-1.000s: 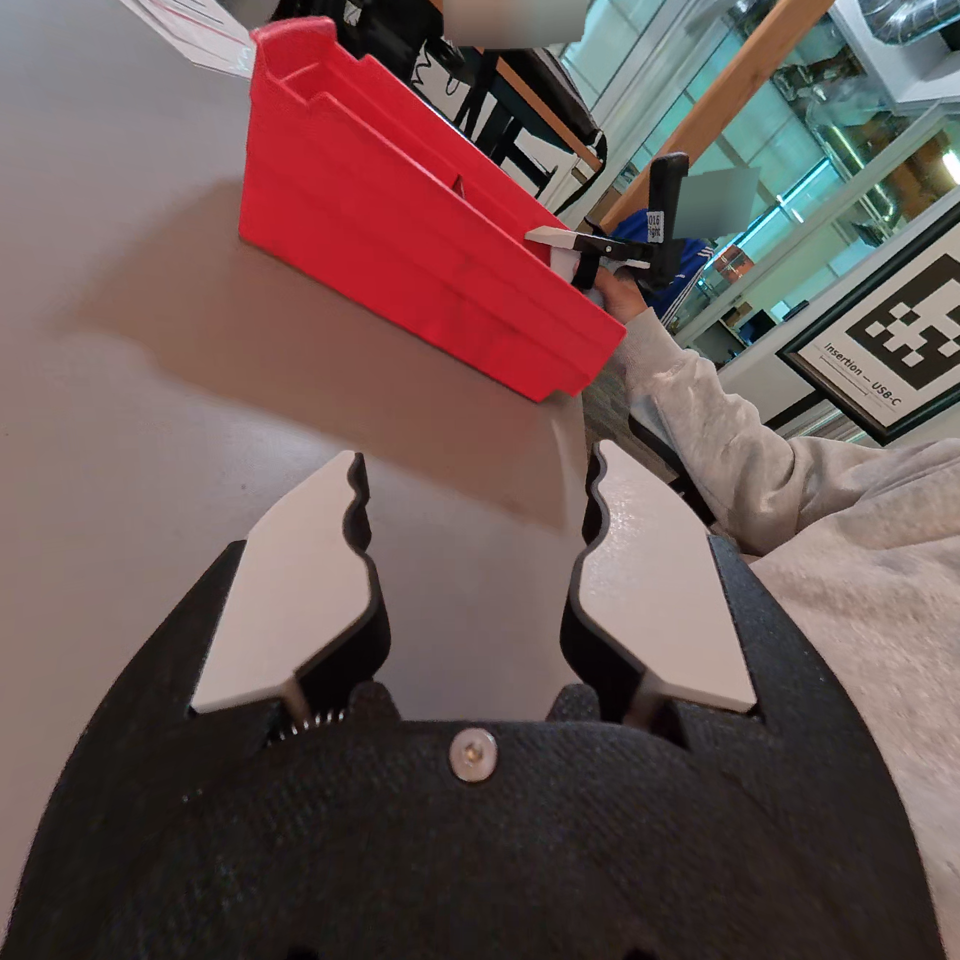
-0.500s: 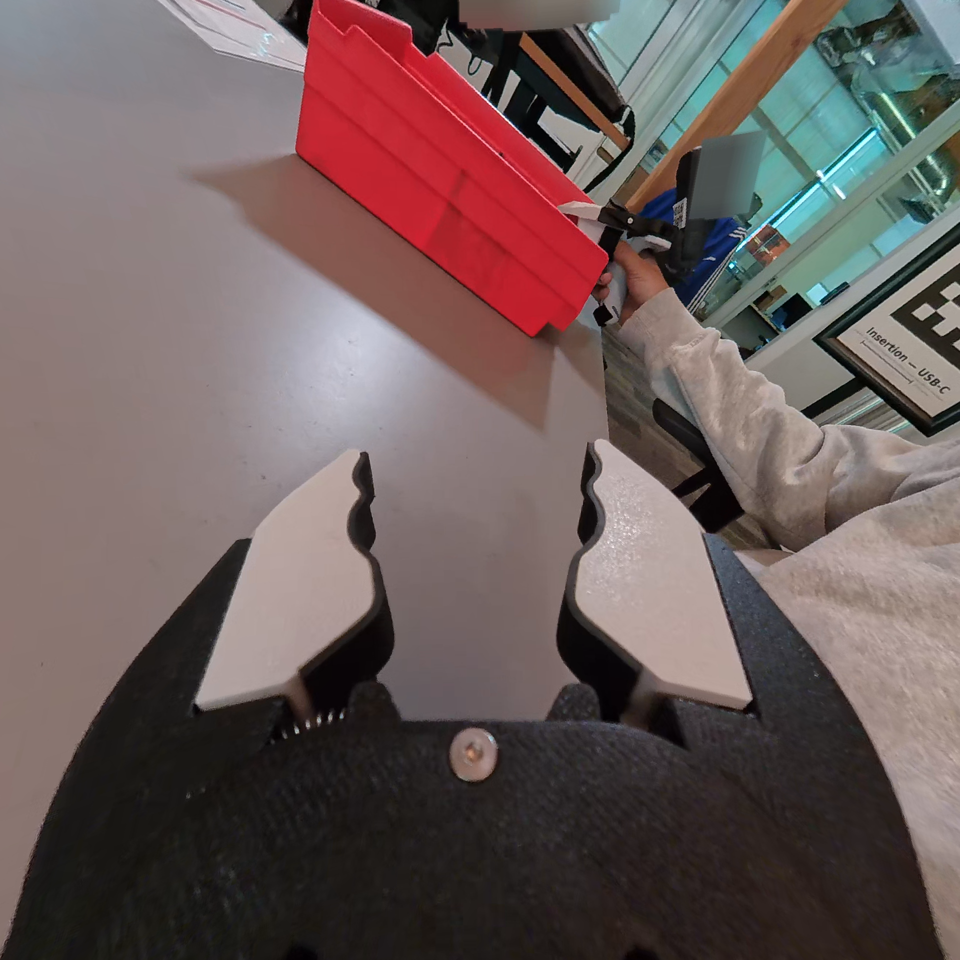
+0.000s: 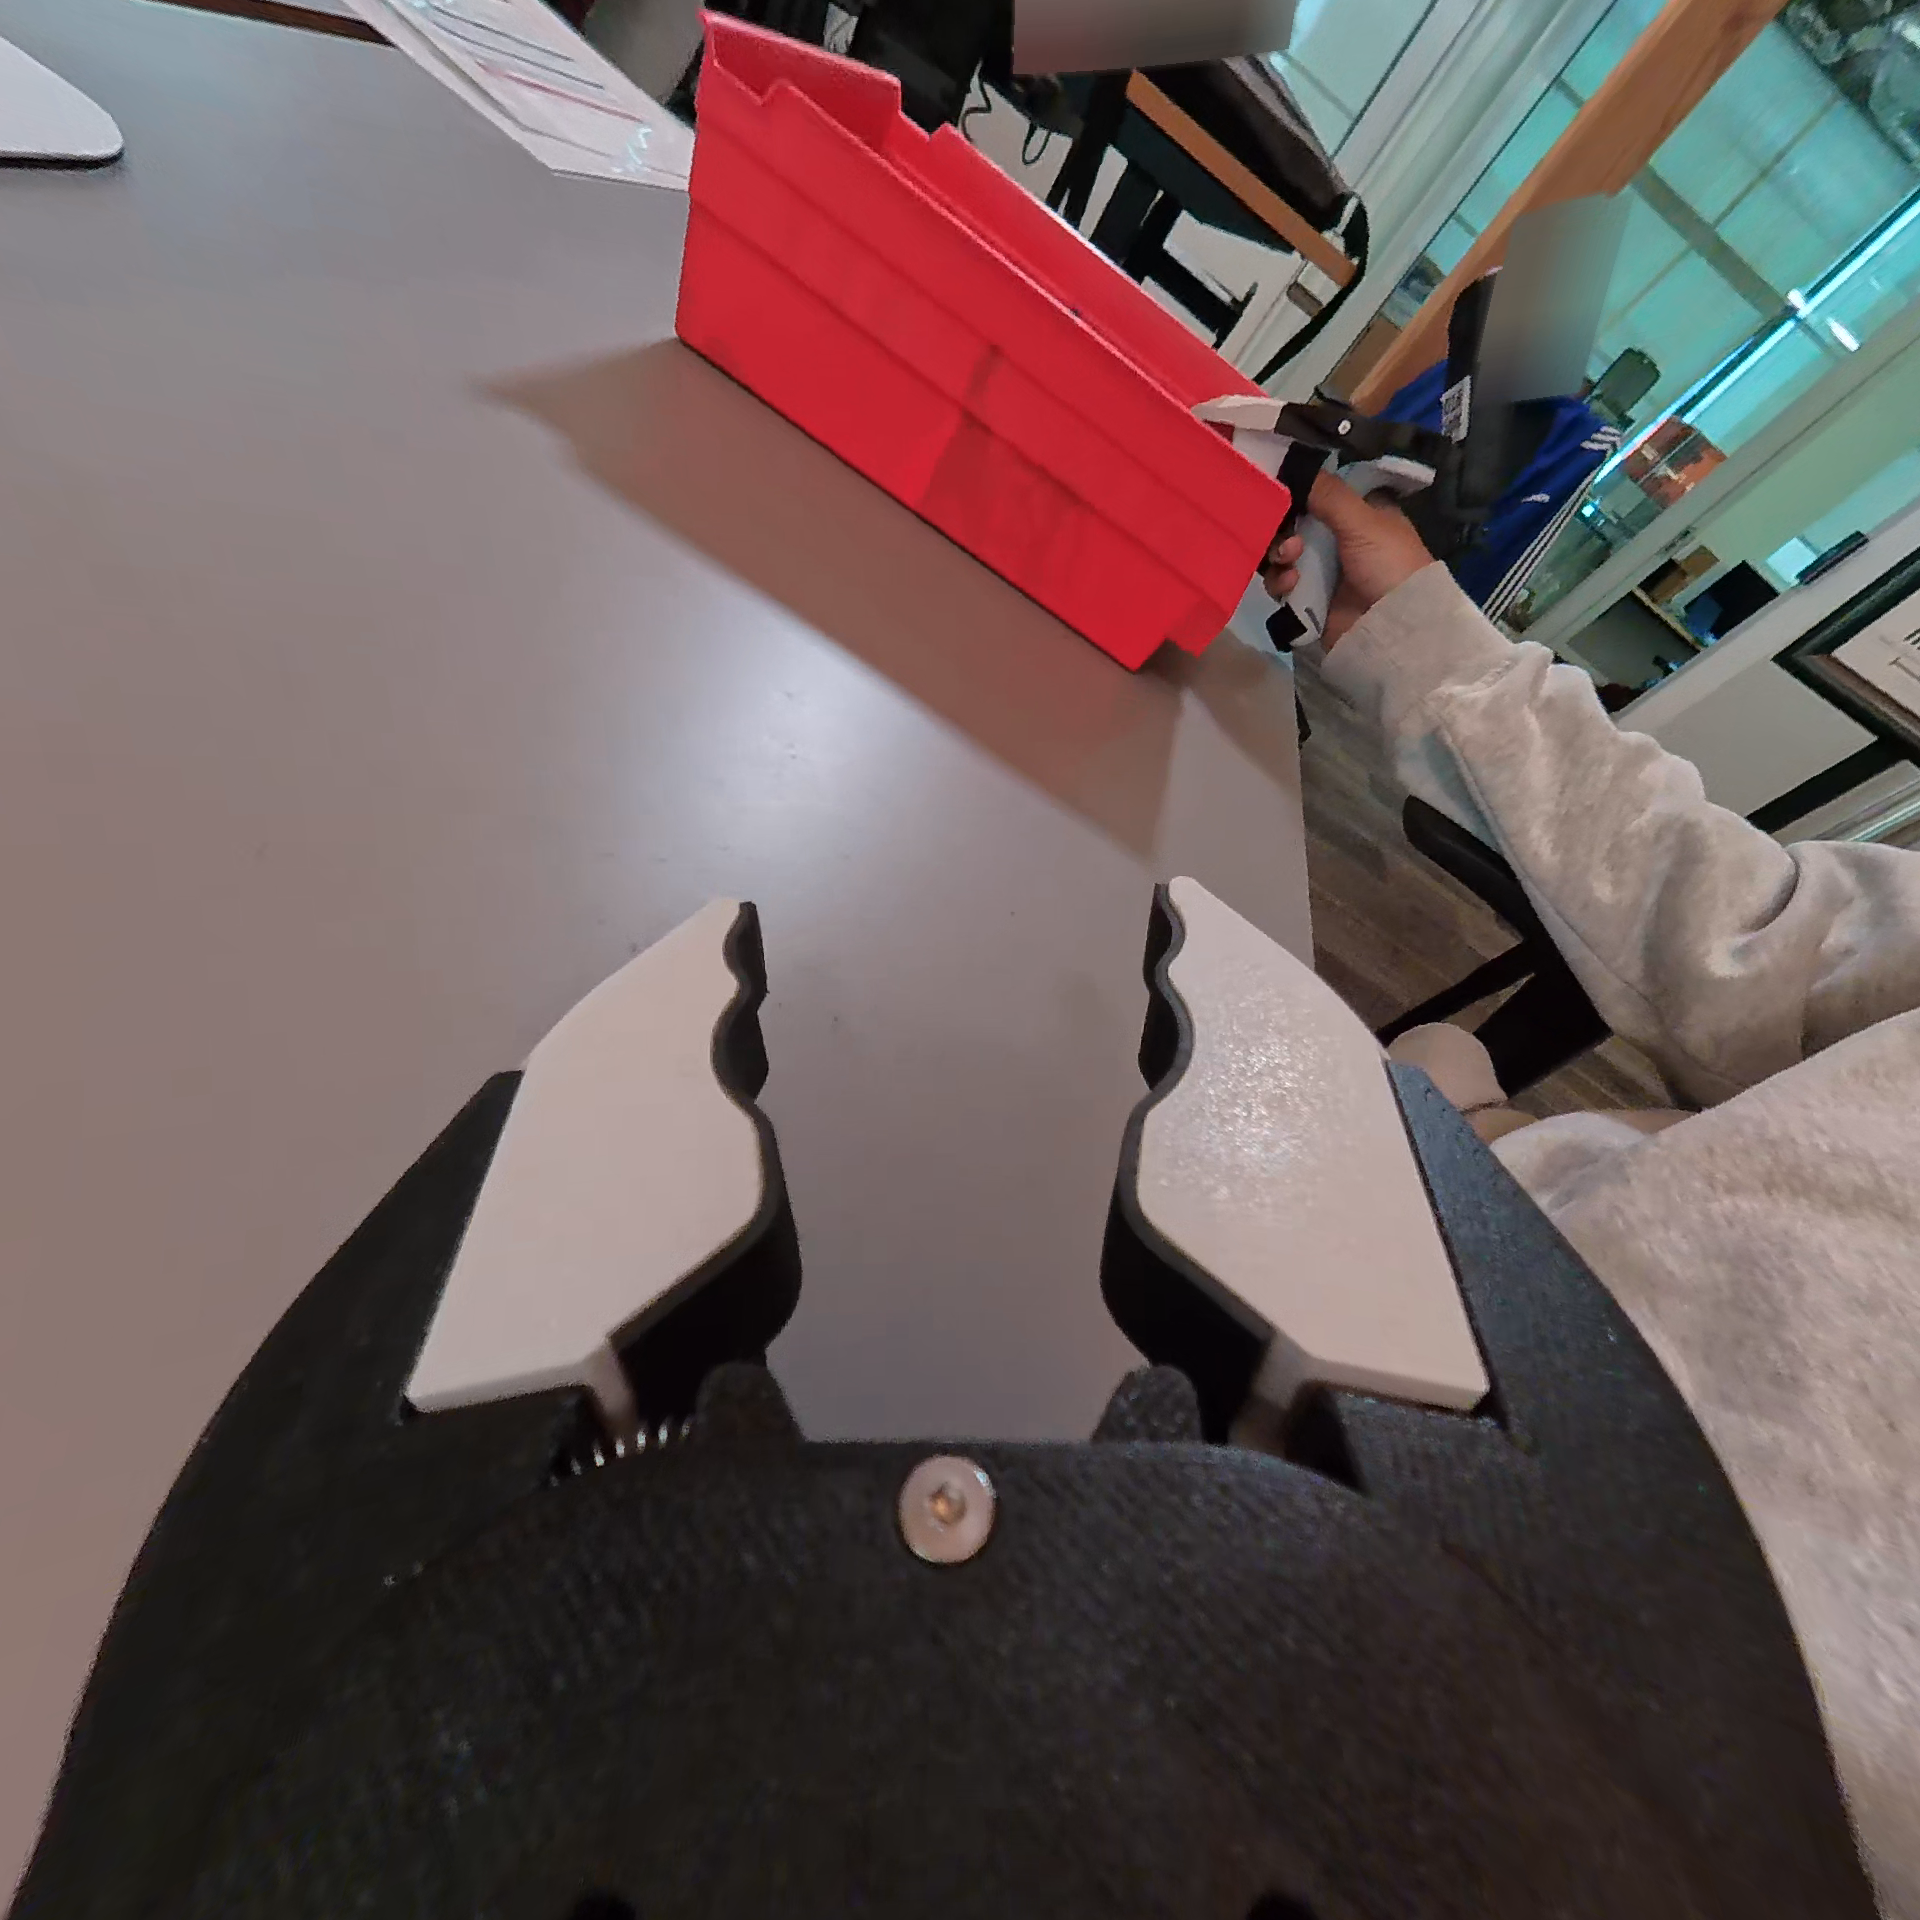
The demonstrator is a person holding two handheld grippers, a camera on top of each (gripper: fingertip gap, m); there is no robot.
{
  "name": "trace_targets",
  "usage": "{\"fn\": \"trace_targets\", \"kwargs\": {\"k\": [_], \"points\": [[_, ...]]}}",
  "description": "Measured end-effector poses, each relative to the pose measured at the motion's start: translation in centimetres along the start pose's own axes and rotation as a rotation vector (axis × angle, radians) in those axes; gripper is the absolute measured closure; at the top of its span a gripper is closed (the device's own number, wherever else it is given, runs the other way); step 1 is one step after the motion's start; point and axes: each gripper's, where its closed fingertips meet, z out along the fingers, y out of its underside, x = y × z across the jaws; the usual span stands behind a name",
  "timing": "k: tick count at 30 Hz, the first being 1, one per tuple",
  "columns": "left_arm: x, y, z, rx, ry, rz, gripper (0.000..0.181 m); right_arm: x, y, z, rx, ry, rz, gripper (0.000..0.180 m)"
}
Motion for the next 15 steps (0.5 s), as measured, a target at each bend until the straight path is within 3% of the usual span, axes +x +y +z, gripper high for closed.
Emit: {"fn": "trace_targets", "kwargs": {"k": [5, 8, 12, 15], "points": [[0.0, 0.7, 0.3, -0.038, -0.017, 0.018, 0.107, 0.1, -0.2, 0.0, -0.001, 0.000, -0.003, 0.173], [-0.3, 0.4, -0.2, -0.005, -0.085, 0.067, 0.096, 1.0, -3.5, -2.1, 0.135, 0.045, -0.038, 0.156], [-1.8, -4.0, -4.2, 0.235, -0.410, 0.279, 0.064, -1.8, -9.7, -7.6, 0.521, -0.057, 0.014, 0.158], [0.3, -7.7, -9.9, 0.453, -0.605, 0.393, 0.070, -9.6, -11.4, -9.5, 0.614, -0.264, -0.056, 0.156]]}}
